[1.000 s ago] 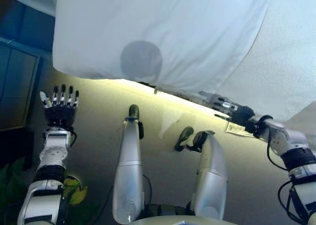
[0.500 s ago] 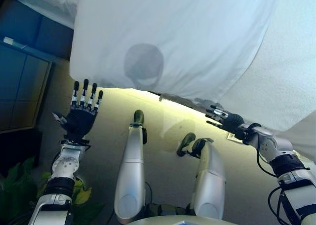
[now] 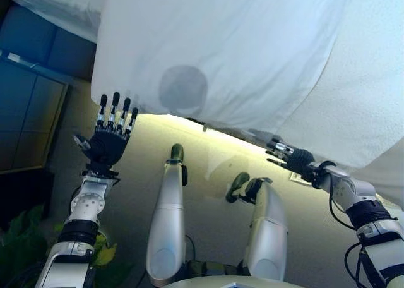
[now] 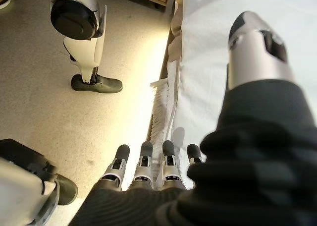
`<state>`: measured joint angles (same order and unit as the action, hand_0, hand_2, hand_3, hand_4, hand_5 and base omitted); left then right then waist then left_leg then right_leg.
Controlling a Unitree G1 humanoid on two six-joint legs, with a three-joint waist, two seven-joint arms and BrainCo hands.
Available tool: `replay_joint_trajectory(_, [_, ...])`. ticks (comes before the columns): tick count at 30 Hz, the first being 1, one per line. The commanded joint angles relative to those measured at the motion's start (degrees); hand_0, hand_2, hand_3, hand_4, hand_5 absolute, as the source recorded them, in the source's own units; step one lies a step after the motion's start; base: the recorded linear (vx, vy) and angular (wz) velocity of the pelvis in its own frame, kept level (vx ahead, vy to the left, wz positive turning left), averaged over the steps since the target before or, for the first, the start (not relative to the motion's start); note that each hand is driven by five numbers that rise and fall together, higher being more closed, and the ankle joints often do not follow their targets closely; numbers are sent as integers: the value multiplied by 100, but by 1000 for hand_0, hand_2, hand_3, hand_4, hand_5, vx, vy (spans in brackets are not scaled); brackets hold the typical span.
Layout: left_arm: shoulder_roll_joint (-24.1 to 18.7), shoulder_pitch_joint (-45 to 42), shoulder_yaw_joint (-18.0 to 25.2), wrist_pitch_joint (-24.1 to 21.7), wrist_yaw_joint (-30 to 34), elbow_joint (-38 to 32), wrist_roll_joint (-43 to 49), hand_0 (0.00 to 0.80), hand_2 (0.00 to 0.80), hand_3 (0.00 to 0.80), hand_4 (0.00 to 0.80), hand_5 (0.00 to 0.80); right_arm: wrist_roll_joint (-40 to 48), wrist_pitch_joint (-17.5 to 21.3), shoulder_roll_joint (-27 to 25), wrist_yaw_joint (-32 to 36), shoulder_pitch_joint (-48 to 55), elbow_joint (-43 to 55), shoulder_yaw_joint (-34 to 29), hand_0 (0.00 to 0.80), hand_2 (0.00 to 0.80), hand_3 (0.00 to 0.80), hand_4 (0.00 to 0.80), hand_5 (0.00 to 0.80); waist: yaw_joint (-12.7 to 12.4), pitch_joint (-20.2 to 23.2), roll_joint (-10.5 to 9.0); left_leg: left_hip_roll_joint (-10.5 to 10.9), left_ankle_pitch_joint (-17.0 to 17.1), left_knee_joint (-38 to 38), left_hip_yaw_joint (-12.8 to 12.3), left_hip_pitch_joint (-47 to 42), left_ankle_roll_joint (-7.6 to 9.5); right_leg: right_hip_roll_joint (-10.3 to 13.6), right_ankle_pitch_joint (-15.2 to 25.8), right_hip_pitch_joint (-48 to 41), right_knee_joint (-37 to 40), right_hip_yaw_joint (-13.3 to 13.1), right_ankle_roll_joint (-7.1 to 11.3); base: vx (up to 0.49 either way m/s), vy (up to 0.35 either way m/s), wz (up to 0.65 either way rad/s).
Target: Make the bed neatly
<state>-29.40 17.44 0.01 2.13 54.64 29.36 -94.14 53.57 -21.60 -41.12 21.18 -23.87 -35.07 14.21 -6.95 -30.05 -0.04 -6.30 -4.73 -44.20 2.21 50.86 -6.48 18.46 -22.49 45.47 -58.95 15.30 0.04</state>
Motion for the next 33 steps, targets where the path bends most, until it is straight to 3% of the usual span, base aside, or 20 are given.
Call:
replay_joint_trajectory(1, [-224, 179, 171, -69, -130, 102, -162, 0, 0, 0, 0, 0, 105, 25, -181, 105, -34, -152, -43, 0, 0, 0, 0, 0, 125, 29, 32, -106, -618, -198, -210, -322, 230, -36, 911, 308, 331, -717, 346, 64, 59, -8])
replay_joint_trajectory(6, [-333, 398, 234, -141, -234, 199, -402, 0, 0, 0, 0, 0, 81, -2, -268, 168, 26, -218, -131, 0, 0, 0, 0, 0, 205, 29, 5, -143, -668, -290, -241, -270, 216, -41, 928, 369, 308, -796, 367, 76, 58, -5])
replay_joint_trajectory(12, [-522, 806, 263, -215, -916, 393, -552, 0, 0, 0, 0, 0, 37, -43, -352, 321, -58, -306, -195, 0, 0, 0, 0, 0, 297, 30, -23, -158, -751, -502, -253, -122, 226, -67, 914, 528, 184, -916, 364, 69, 63, -10])
replay_joint_trajectory(21, [-904, 1479, 115, -177, -1464, 1199, -967, 0, 0, 0, 0, 0, 37, -27, -494, 473, -403, -701, -133, 0, 0, 0, 0, 0, 401, 30, -106, -230, -823, -862, -185, 332, 220, -79, 898, 964, -75, -1042, 348, 28, 40, -8])
replay_joint_trajectory(33, [-1044, 1981, -64, -52, -1625, 1888, -1118, 0, 0, 0, 0, 0, 112, 161, -615, 598, -730, -1030, -102, 0, 0, 0, 0, 0, 378, 26, -336, -231, -859, -1290, 23, 1178, 242, -108, 897, 1689, -415, -1010, 328, -4, 8, -5])
